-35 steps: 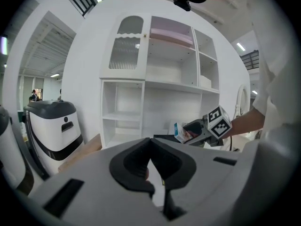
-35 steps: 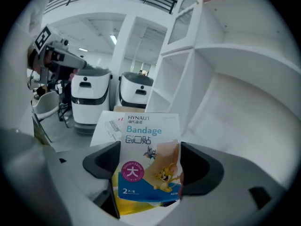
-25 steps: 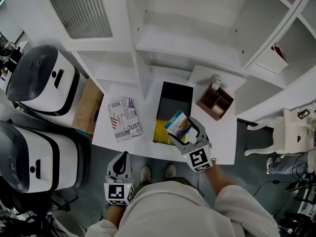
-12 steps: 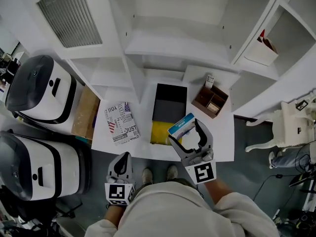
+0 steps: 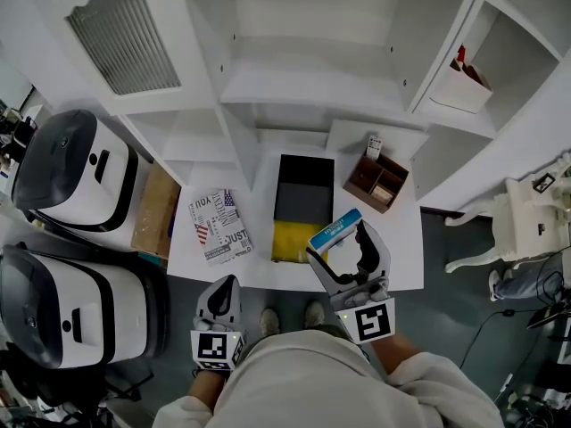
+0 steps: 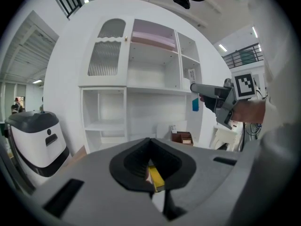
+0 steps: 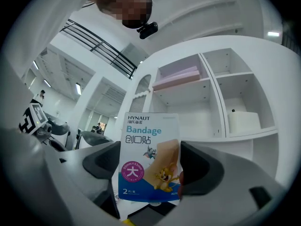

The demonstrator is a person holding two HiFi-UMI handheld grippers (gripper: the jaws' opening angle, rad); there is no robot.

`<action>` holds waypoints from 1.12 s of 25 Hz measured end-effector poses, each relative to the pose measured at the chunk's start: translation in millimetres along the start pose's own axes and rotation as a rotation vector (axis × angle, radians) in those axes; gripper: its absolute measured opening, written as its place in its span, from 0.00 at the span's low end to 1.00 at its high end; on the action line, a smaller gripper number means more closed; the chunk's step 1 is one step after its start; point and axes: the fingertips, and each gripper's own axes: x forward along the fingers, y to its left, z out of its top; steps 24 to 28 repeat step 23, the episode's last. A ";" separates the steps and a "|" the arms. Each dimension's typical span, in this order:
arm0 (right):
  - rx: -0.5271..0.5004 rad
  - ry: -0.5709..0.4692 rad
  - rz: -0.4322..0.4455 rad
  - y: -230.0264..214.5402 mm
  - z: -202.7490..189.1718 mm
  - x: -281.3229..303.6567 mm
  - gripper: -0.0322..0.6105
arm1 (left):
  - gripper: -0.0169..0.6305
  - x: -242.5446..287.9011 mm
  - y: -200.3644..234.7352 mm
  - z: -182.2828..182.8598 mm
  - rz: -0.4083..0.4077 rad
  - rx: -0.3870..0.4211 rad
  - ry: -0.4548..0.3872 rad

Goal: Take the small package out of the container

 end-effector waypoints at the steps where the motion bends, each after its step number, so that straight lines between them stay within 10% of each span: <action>1: 0.006 -0.004 -0.006 -0.7 0.9 -1.8 0.70 | 0.04 0.0 -0.1 0.4 -0.001 0.001 -0.004; 28: 0.021 -0.018 -0.049 -6.7 4.3 -11.3 0.70 | 0.04 1.2 -3.0 -1.9 -0.023 -0.004 -0.001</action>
